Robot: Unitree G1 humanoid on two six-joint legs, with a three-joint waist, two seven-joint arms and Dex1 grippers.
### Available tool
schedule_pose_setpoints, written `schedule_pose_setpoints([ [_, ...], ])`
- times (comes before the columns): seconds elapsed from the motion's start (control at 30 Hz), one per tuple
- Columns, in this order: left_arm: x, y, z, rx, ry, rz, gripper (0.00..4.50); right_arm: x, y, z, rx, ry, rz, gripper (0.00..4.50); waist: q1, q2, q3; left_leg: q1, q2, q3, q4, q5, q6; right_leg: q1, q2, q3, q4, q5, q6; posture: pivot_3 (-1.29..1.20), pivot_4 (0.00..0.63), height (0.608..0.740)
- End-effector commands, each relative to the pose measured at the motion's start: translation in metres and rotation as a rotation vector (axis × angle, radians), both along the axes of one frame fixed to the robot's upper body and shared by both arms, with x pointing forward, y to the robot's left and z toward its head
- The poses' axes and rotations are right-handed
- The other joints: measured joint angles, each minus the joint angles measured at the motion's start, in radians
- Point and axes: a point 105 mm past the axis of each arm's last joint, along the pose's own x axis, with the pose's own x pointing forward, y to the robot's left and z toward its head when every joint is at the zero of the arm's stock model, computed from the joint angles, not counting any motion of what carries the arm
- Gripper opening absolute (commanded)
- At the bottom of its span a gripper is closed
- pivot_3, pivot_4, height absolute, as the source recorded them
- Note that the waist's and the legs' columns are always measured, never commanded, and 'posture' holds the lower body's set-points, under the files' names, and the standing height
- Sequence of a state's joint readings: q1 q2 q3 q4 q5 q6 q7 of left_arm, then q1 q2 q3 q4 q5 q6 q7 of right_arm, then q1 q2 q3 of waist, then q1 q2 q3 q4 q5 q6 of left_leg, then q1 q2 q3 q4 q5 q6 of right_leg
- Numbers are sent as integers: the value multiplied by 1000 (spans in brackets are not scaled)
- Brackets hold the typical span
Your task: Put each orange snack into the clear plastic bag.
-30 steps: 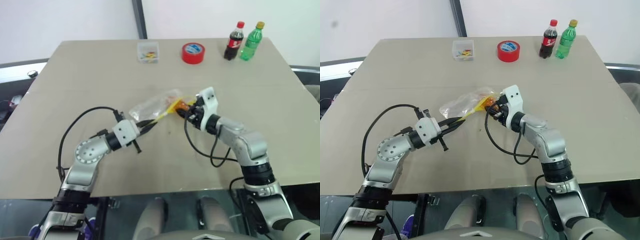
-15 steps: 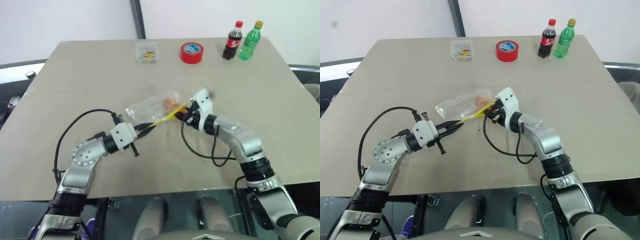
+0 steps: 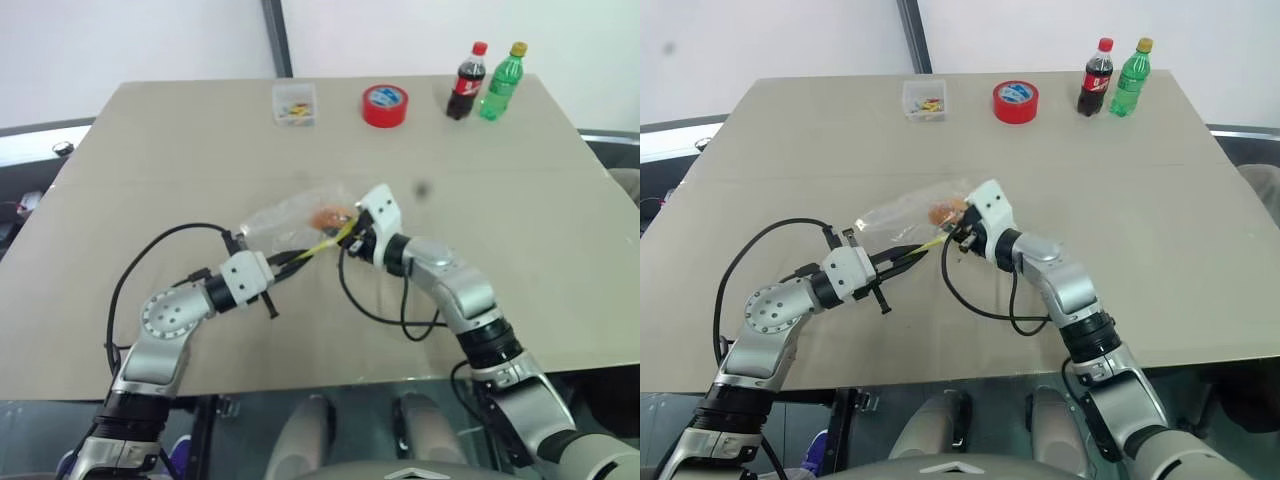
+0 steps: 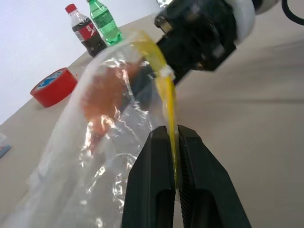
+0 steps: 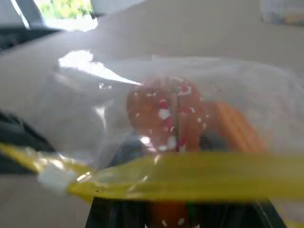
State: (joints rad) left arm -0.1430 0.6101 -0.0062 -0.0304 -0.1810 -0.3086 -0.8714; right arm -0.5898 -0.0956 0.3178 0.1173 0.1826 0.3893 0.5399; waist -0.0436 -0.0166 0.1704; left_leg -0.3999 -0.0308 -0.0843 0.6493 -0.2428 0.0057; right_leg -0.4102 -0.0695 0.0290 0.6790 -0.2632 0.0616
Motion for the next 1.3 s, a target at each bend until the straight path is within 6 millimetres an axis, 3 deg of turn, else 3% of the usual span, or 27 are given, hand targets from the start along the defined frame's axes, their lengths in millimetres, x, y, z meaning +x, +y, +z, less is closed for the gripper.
schedule_pose_setpoints([
  [0.03, -2, -2, 13, -20, -50, -4, 0, -2, 9, 14, -56, -229, 38, 1269, -2, 0, 0, 0, 0, 0, 0, 0, 0, 0, 0, 0, 0, 0, 0, 0, 150, 740],
  [0.1, -1, -2, 14, -29, -51, 2, 0, -1, 10, 13, -99, -307, 55, 1269, 0, 0, 0, 0, 0, 0, 0, 0, 0, 0, 0, 0, 0, 0, 0, 0, 150, 740],
  [0.2, 0, -2, 15, -33, -54, 10, 0, 2, 12, 24, 31, -230, 39, 1269, -1, 0, 0, 0, 1, 0, 0, 0, 0, 0, 0, 0, 0, 0, 0, 0, 150, 740],
  [0.3, 4, -1, 17, -63, -51, 38, 0, 3, 16, 24, 50, -188, 44, 1269, 0, 0, 0, 0, 1, 0, 0, 0, 0, 0, 0, 0, 0, 0, 0, 0, 150, 740],
  [0.4, 7, -1, 18, -104, -38, 67, 0, 6, 18, 24, 47, -186, 10, 2148, 2, 0, 0, 0, 1, 0, 0, 0, 0, 0, 0, 0, 0, 0, 0, 0, 150, 740],
  [0.47, 11, 2, 21, -164, -14, 109, 0, 7, 13, 24, 36, -197, -22, 3129, 2, 0, 0, 0, 1, 0, 0, 0, 0, 0, 0, 0, 0, 0, 0, 0, 150, 740],
  [0.5, 13, 4, 22, -195, -3, 131, 0, 7, 9, 25, 30, -207, -27, 3409, 2, 0, 0, 0, 1, 0, 0, 0, 0, 0, 0, 0, 0, 0, 0, 0, 150, 740],
  [0.87, 33, 25, 37, -345, 47, 252, 0, -9, -57, 36, -43, -234, -102, 3409, 4, 0, 0, 0, 0, 0, 0, 0, 0, 1, 0, 0, 0, 0, 0, 0, 150, 740],
  [1.03, 36, 26, 40, -382, 62, 231, 0, -3, -80, 23, -241, -358, -179, 3409, 2, 0, 0, 0, 0, 0, 0, 0, 0, 0, 0, 0, 0, 0, 0, 0, 150, 740],
  [1.13, 36, 26, 40, -383, 67, 213, 0, 6, -84, 14, -353, -432, -197, 3409, 2, 0, 0, 0, 0, 0, 0, 0, 0, 1, 0, 0, 0, 0, 0, 0, 150, 740],
  [1.3, 35, 24, 41, -367, 69, 179, 0, 23, -73, 18, -362, -507, -187, 3409, 0, -1, 0, 0, 0, 1, 0, 0, 0, 0, 0, 1, 0, 0, 0, 0, 150, 740],
])
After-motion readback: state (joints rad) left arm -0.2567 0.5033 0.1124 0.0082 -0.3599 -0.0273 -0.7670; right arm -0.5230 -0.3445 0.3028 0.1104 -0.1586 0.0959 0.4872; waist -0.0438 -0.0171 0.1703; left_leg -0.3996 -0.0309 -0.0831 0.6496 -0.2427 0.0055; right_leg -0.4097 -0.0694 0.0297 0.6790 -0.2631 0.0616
